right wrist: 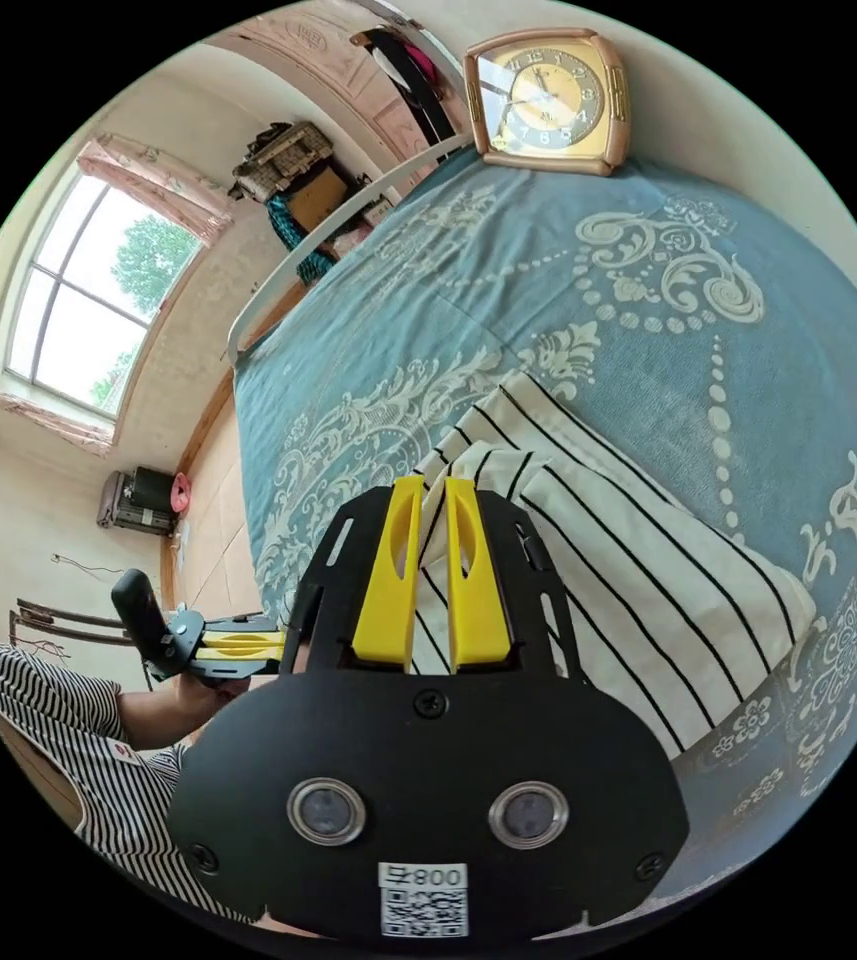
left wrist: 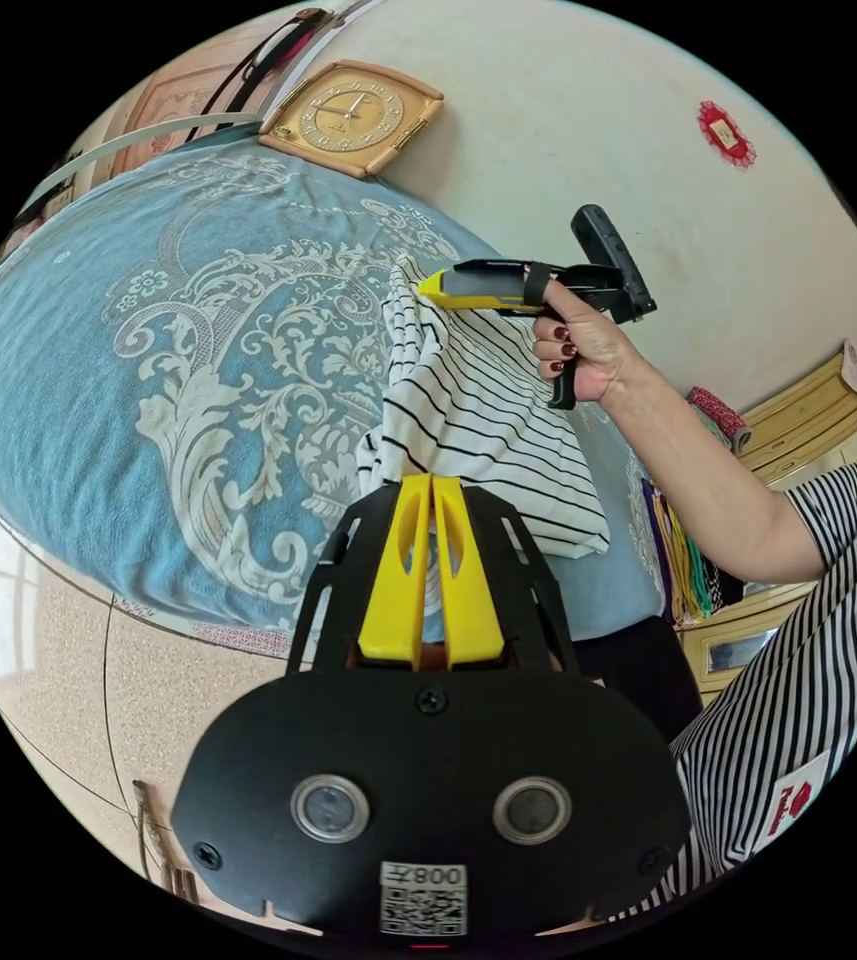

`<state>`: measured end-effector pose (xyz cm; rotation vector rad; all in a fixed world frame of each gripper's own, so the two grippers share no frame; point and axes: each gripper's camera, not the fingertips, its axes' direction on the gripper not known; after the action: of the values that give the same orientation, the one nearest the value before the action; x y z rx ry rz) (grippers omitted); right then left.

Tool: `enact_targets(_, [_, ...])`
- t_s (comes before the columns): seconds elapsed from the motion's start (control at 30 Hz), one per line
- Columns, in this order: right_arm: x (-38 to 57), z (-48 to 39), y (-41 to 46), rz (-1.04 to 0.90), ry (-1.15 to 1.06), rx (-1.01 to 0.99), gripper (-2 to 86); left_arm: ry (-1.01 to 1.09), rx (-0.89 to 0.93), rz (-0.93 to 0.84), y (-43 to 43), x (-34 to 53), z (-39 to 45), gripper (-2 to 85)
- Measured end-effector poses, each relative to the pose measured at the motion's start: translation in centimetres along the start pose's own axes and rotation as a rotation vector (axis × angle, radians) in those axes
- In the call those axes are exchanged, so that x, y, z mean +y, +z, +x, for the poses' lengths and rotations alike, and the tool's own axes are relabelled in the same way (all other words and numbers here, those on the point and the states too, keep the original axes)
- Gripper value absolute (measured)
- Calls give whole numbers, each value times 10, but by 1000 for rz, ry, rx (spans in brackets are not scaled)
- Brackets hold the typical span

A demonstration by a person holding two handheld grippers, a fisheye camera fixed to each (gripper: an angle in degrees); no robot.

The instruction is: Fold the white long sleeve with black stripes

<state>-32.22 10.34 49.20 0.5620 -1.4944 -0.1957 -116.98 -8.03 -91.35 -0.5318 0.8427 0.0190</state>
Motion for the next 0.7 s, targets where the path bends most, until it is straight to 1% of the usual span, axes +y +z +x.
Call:
enact_targets(0.07, [-1,6,31,-95,10,18,21,-10,9,6,4,6,1,1])
enact_targets(0.1, [0,6,28,-67,6,19,18,-18,18,8,6,9,1,1])
enact_targets(0.17, [-2,5,20,-81,2,20,10,-27,22,9,8,14,3,1])
enact_targets(0.23, [0,0,7,-54,-20,34,6,-2,0,27,6,20,11,1])
enact_targets(0.3, [2,-1,-1,-37,-25,45,5,47,-74,13,13,27,23,2])
enact_targets(0.37, [0,7,16,-108,-19,68,3,65,-86,-9,26,32,25,2])
enact_targets(0.4, [1,9,13,-79,-15,50,3,48,-75,-4,27,34,24,2])
enact_targets(0.43, [-1,13,7,-92,7,11,3,46,-71,-11,27,34,25,2])
enact_targets(0.53, [3,1,-22,-32,-8,12,3,64,-84,26,25,44,32,2])
enact_targets(0.6, [10,-12,-41,8,-24,30,3,68,-90,-43,44,51,30,2])
enact_targets(0.7, [24,-23,-58,25,-29,44,3,49,-72,-21,46,57,28,2])
